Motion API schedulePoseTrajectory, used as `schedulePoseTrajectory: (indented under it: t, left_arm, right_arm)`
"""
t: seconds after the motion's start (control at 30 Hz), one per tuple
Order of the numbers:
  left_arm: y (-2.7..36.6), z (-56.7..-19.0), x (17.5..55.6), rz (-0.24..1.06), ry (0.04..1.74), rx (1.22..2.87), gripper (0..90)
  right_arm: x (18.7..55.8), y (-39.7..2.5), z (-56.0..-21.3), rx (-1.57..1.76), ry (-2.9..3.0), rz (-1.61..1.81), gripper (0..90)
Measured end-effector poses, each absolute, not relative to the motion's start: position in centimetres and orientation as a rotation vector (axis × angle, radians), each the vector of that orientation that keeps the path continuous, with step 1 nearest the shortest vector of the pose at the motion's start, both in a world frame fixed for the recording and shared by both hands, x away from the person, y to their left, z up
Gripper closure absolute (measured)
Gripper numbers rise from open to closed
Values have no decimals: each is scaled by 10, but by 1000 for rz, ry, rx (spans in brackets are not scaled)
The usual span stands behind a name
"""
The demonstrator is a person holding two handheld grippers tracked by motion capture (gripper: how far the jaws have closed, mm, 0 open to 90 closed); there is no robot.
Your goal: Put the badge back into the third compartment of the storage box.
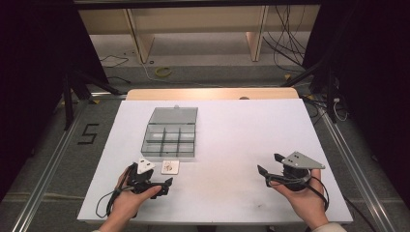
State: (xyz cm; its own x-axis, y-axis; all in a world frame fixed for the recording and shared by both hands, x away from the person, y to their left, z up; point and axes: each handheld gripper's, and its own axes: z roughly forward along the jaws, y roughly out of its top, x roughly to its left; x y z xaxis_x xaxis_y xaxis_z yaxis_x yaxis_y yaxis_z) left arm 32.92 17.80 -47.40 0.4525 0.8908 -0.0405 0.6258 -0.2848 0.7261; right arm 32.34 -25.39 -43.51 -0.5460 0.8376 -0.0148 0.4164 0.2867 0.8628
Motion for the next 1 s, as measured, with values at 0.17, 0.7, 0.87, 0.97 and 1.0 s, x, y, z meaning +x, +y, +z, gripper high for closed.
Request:
schedulePoseTrajectory:
  t: [0.17, 0.7, 0.87, 0.97, 1.0]
  left_arm:
    - [169, -477, 333, 507, 1273, 2023, 108]
    - [149, -487, 356, 606, 1356, 2030, 119]
    - [143, -489, 363, 602, 1391, 2013, 128]
    - [140, -490, 366, 609, 1402, 2002, 133]
    - [139, -491, 367, 609, 1404, 2002, 137]
  right_arm:
    - [325, -254, -437, 1138, 2090, 1167, 273]
    - [327, -250, -441, 1124, 2109, 1138, 268]
    - [327, -251, -441, 1123, 2111, 1137, 268]
    - [327, -250, -442, 1120, 2114, 1140, 268]
    - [327, -250, -442, 1121, 2115, 1137, 268]
